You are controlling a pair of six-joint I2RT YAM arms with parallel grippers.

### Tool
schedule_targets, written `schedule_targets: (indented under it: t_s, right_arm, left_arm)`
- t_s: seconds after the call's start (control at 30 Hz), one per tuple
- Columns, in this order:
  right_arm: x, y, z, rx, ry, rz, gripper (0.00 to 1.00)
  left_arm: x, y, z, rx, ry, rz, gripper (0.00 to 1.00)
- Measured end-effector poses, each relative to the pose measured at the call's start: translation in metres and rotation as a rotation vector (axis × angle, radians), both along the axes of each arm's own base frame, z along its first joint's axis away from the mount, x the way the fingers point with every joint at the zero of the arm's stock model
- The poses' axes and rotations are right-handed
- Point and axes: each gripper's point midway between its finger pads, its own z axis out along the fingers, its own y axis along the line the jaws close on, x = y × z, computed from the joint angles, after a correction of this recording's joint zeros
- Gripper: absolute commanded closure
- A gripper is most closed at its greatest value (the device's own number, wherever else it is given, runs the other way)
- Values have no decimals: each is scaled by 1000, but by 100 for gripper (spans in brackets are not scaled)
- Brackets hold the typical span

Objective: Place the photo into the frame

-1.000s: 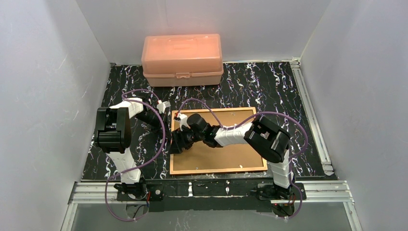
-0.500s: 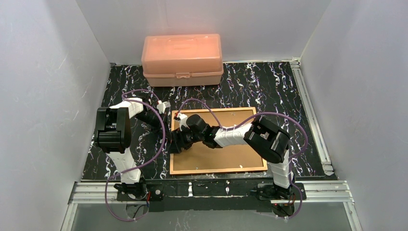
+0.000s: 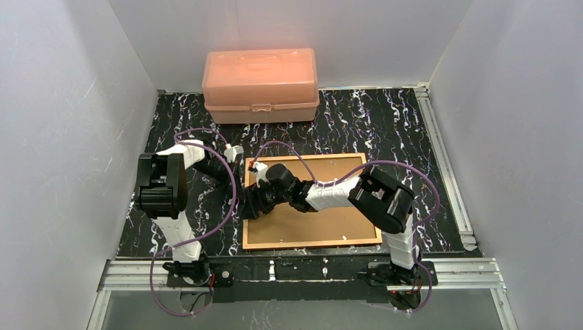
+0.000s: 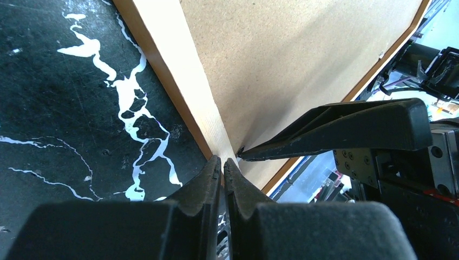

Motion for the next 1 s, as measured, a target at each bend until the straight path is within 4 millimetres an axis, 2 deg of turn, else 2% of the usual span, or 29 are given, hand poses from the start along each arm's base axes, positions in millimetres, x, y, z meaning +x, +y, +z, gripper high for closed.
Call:
schedule_targets:
  t_s: [0.23, 0.33, 0.43, 0.57, 0.67, 0.73, 0.87, 1.0]
  right_arm:
    - [0, 1, 1, -8, -3, -1, 26]
    - [2, 1, 1, -32, -13, -9, 25]
    - [8, -2, 5, -87, -35, -31, 24]
    - [31, 4, 26, -155, -107, -94, 24]
    - [52, 8, 44, -196, -172, -157, 26]
    - [64, 10, 47, -232, -206, -188, 28]
    - [84, 11, 29, -333, -255, -230, 34]
    - [91, 1, -7, -464, -267, -238, 38]
  left_arm:
    - [0, -1, 8, -30, 19, 16, 92]
    - [10, 5, 20, -59, 13, 54, 84]
    - [29, 19, 39, -81, -24, 107, 74]
    - [50, 43, 67, -83, -102, 162, 68]
    - [54, 56, 84, -79, -142, 193, 67]
    - [53, 64, 92, -76, -158, 210, 67]
    - [47, 73, 99, -70, -167, 227, 67]
    - [44, 76, 102, -69, -170, 230, 67]
